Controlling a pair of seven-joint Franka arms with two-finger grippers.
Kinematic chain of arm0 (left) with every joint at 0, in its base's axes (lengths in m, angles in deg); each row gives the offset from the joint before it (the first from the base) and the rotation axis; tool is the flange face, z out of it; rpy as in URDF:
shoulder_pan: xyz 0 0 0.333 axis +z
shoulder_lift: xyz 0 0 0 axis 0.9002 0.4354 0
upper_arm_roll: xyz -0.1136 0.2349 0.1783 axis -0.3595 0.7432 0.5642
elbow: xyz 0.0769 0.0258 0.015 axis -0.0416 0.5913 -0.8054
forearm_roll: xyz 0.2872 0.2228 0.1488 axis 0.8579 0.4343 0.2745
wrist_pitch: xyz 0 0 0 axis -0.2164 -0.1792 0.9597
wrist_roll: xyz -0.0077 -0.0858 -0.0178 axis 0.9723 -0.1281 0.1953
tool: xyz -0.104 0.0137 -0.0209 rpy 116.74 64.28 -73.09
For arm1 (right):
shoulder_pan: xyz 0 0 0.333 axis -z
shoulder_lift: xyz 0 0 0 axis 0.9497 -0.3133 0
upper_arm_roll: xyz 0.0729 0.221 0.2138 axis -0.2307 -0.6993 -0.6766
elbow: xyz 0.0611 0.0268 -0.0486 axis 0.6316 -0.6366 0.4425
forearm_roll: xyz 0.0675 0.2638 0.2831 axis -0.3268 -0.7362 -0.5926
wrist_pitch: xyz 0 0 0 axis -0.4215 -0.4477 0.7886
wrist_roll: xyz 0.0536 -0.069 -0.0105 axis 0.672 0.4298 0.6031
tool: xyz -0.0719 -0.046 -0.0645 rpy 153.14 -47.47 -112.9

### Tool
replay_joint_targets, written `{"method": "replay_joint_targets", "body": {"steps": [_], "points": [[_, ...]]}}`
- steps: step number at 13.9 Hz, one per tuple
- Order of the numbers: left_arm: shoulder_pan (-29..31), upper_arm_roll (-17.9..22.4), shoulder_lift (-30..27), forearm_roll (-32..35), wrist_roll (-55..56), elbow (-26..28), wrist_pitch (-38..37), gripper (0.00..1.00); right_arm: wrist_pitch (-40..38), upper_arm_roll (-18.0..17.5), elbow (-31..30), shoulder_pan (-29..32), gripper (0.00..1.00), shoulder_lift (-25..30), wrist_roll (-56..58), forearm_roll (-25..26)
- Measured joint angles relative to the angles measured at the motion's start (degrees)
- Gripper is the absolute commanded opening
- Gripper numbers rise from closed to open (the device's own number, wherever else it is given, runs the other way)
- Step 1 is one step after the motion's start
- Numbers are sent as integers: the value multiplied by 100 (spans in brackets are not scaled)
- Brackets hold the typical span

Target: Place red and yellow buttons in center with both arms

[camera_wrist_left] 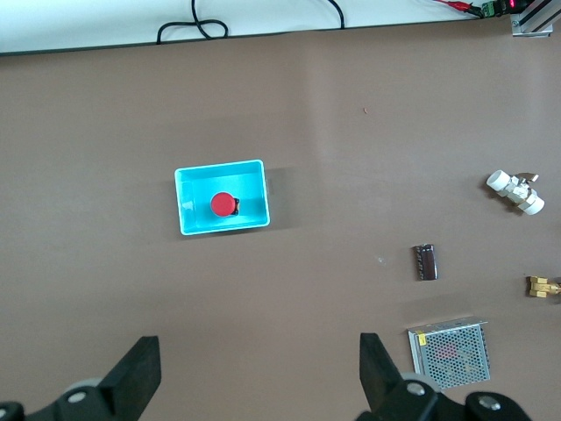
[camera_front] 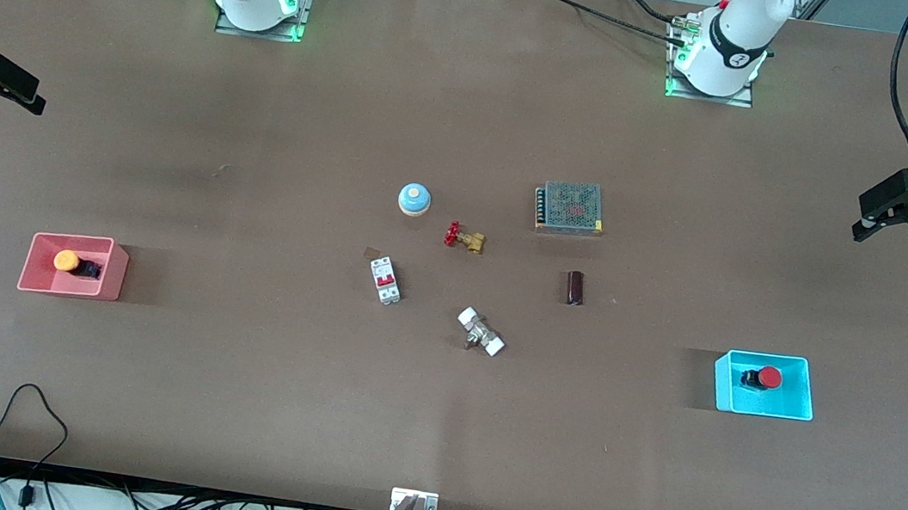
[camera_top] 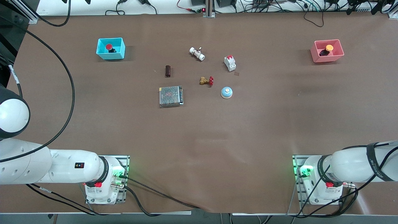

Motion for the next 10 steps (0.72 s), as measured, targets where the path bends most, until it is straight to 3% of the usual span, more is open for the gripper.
{"method": "replay_joint_targets", "body": {"steps": [7,10], "points": [[0,3,25,0,0,22,4,100,30,8,-81,68,100,-81,0,18],[3,39,262,0,0,119,177,100,658,20,-232,343,100,-729,14,26]]}}
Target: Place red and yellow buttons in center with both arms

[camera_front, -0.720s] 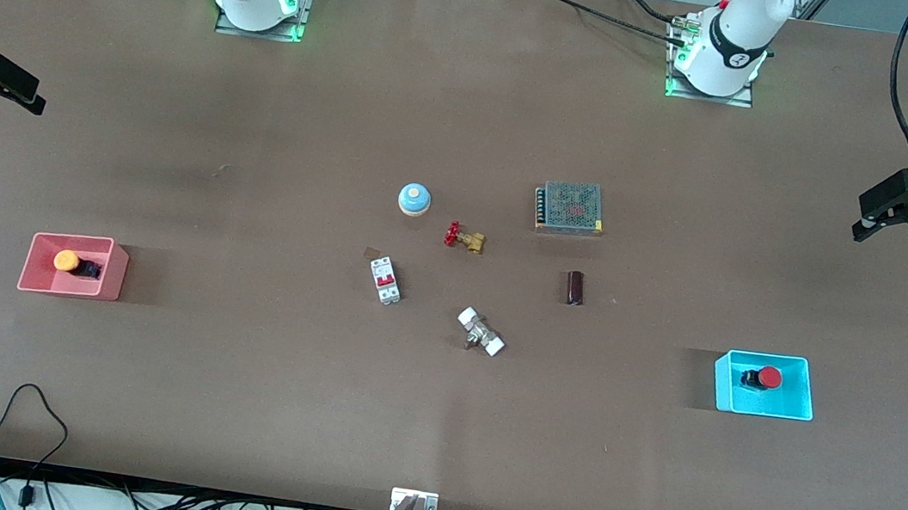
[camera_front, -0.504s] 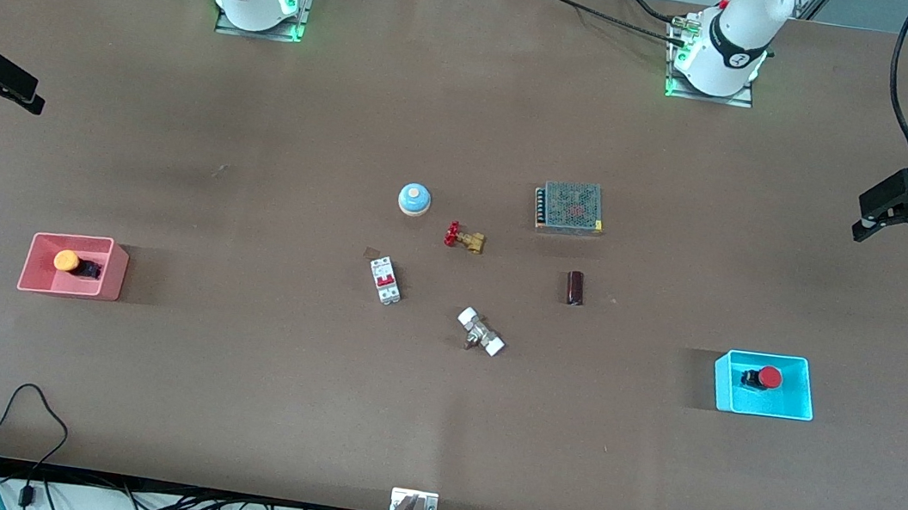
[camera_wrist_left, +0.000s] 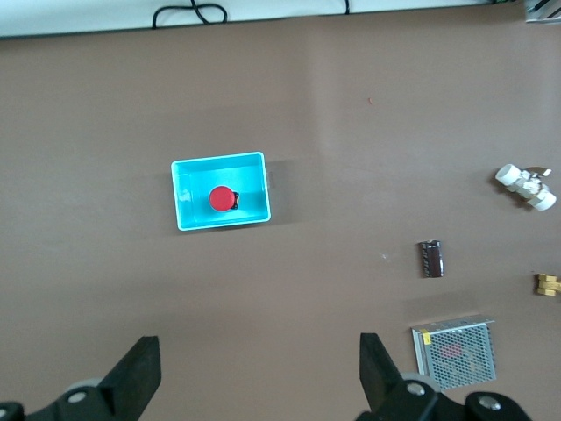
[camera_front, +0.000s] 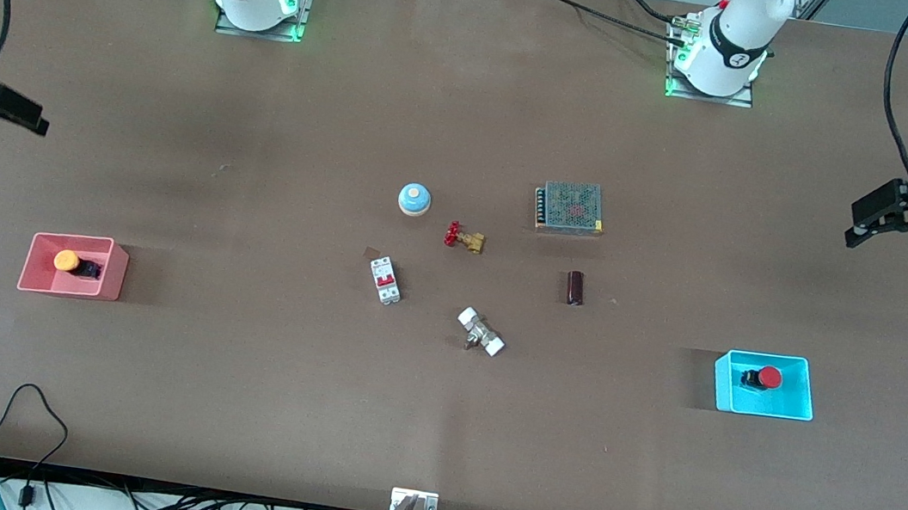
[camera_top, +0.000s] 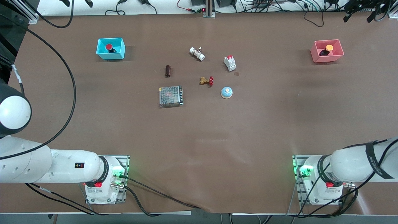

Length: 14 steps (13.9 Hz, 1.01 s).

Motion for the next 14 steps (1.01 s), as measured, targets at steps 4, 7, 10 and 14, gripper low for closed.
{"method": "replay_joint_targets", "body": {"steps": [4,7,10,14], "points": [[78,73,719,28,-5,372,1147,100,1033,3,0,228,100,-1111,271,11],[171,88,1320,30,-6,445,1619,100,1616,3,18,282,100,-1546,571,43],[224,97,1921,31,-7,466,1924,100,2186,7,19,493,100,-1989,916,45],[463,106,2690,32,-15,471,2608,100,2580,0,33,562,100,-2387,965,45]]}}
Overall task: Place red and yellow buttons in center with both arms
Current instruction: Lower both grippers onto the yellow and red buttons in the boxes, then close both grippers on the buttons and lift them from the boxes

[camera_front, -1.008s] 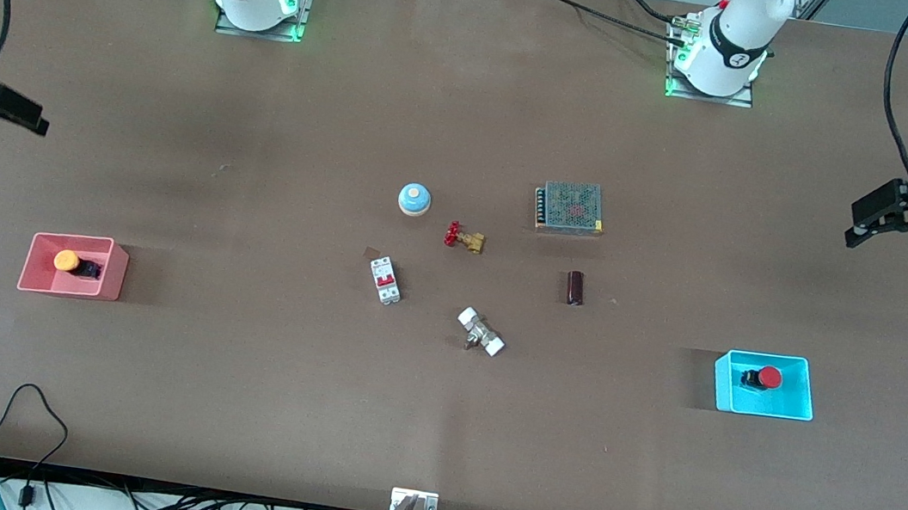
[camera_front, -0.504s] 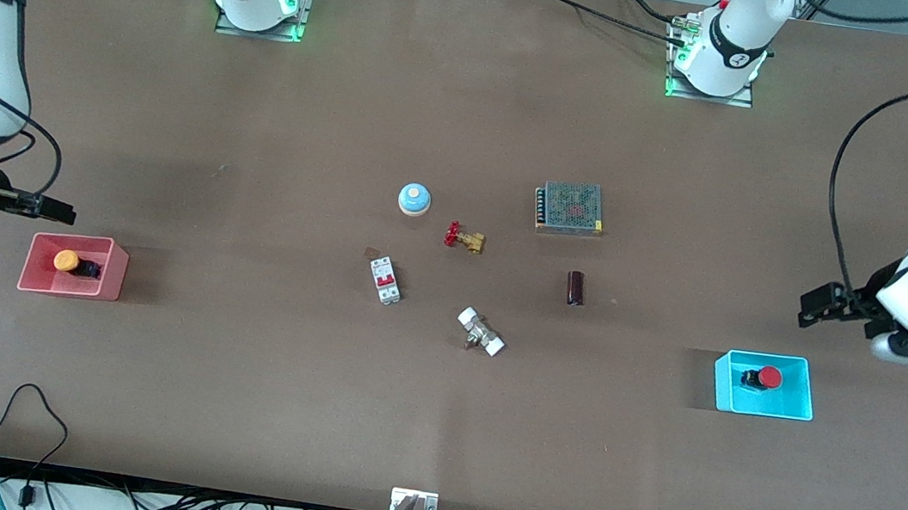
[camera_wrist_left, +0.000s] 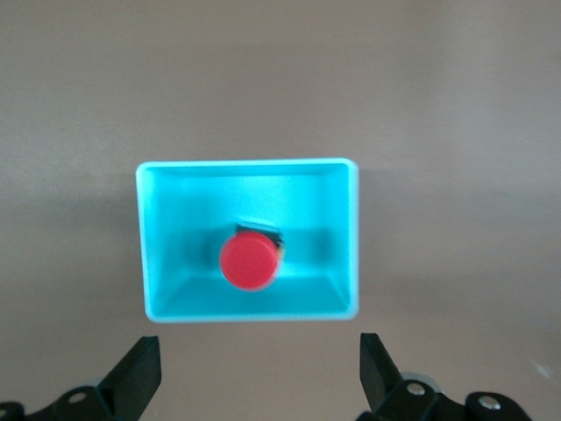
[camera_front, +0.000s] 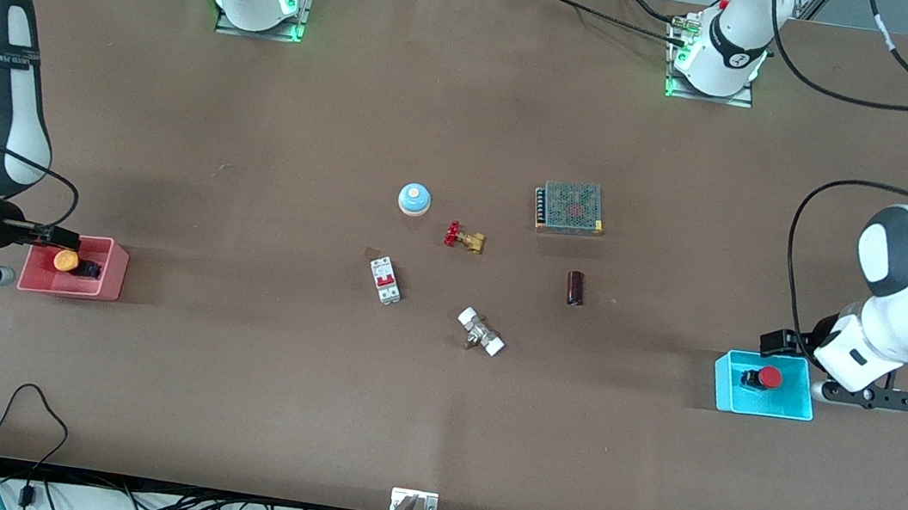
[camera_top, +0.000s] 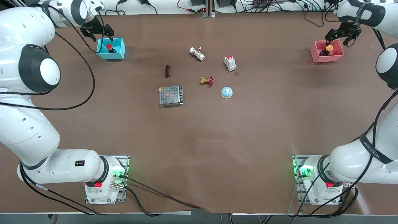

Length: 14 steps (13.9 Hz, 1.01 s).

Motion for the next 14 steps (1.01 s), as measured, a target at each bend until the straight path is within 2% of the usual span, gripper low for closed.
{"method": "replay_joint_targets", "body": {"steps": [7,8,9,13,14], "points": [[86,-10,664,0,-17,-17,689,100,453,-2,12,29,100,-441,202,0],[71,-12,690,0,-17,-19,710,97,464,-3,18,29,100,-461,267,0],[64,-14,696,0,-16,-22,724,92,484,-3,20,29,100,-474,348,0],[41,-20,711,0,-12,-27,822,51,628,-3,23,29,100,-590,450,0],[31,-21,715,0,-10,-30,829,44,635,-3,23,29,100,-628,451,0]]}}
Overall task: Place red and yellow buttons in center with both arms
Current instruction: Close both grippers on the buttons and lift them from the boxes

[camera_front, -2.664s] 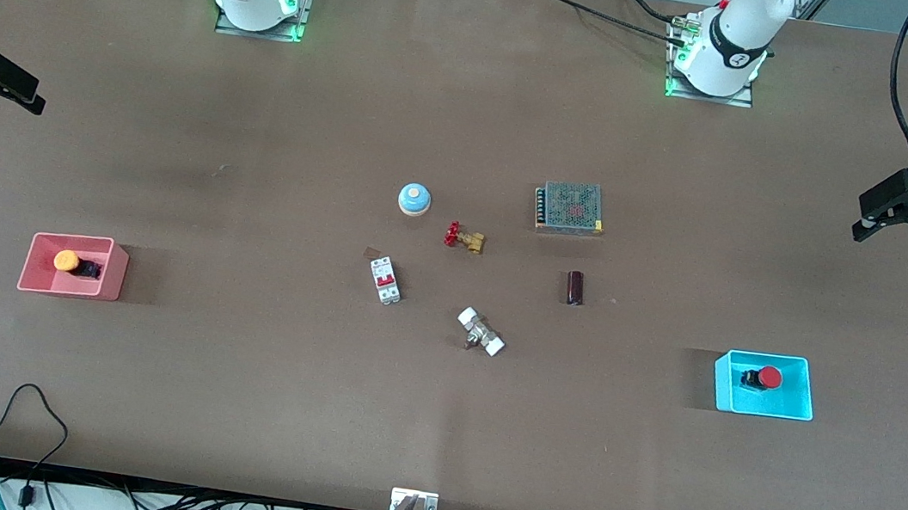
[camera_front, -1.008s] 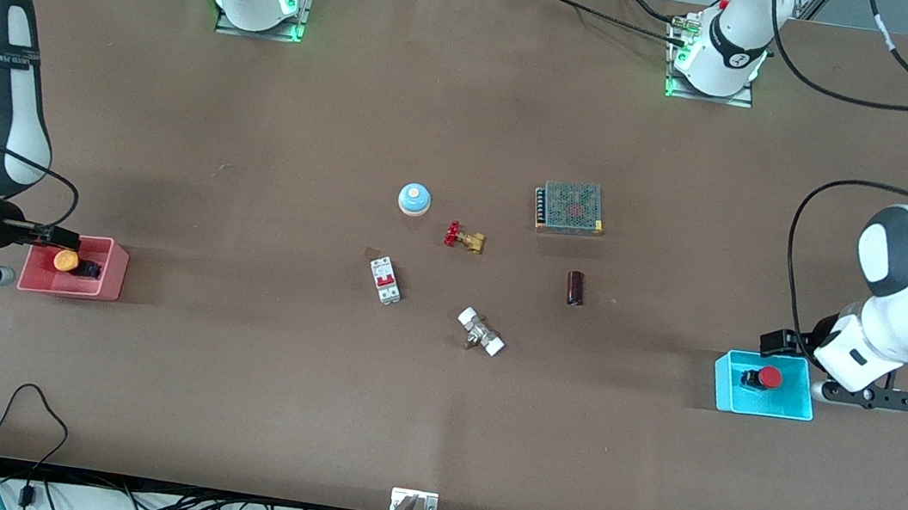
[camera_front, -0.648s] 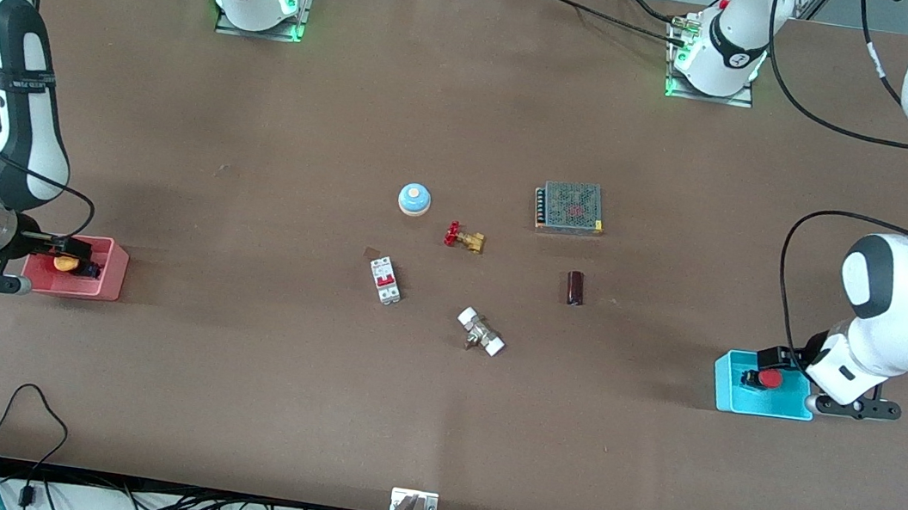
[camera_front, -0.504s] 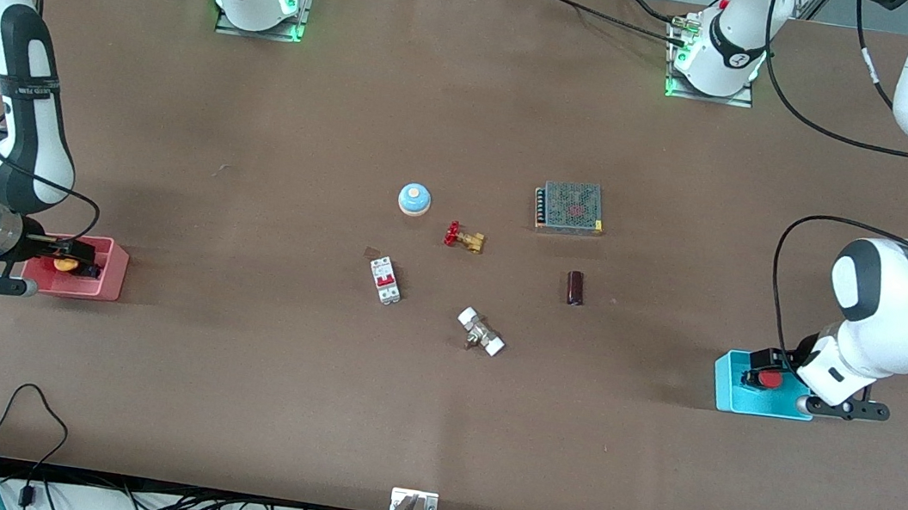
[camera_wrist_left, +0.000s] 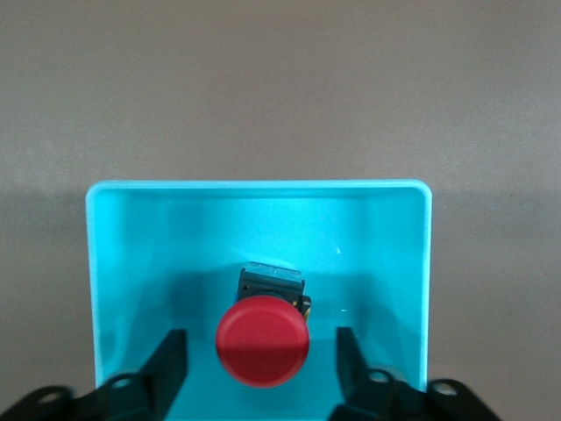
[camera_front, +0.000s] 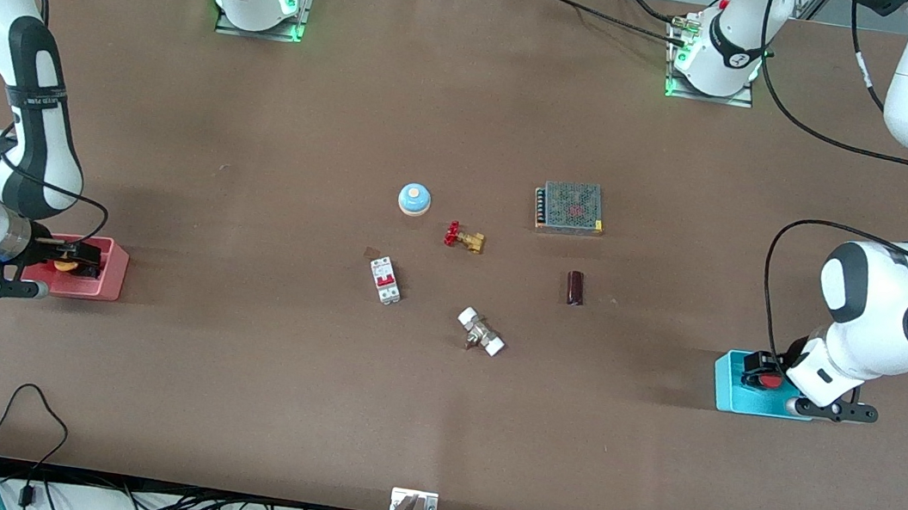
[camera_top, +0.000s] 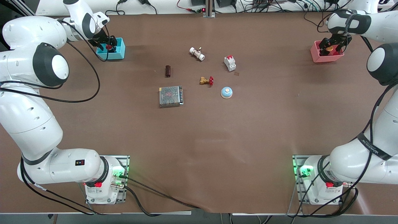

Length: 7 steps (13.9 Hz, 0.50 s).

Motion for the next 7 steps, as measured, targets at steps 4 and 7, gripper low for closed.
{"method": "replay_joint_targets", "body": {"steps": [4,7], "points": [[-17,0,3,0,2,-17,11,27,34,0,2,1,83,-156,0,-1],[-18,0,-3,0,2,-94,20,24,57,0,65,1,37,-172,4,-1]]}}
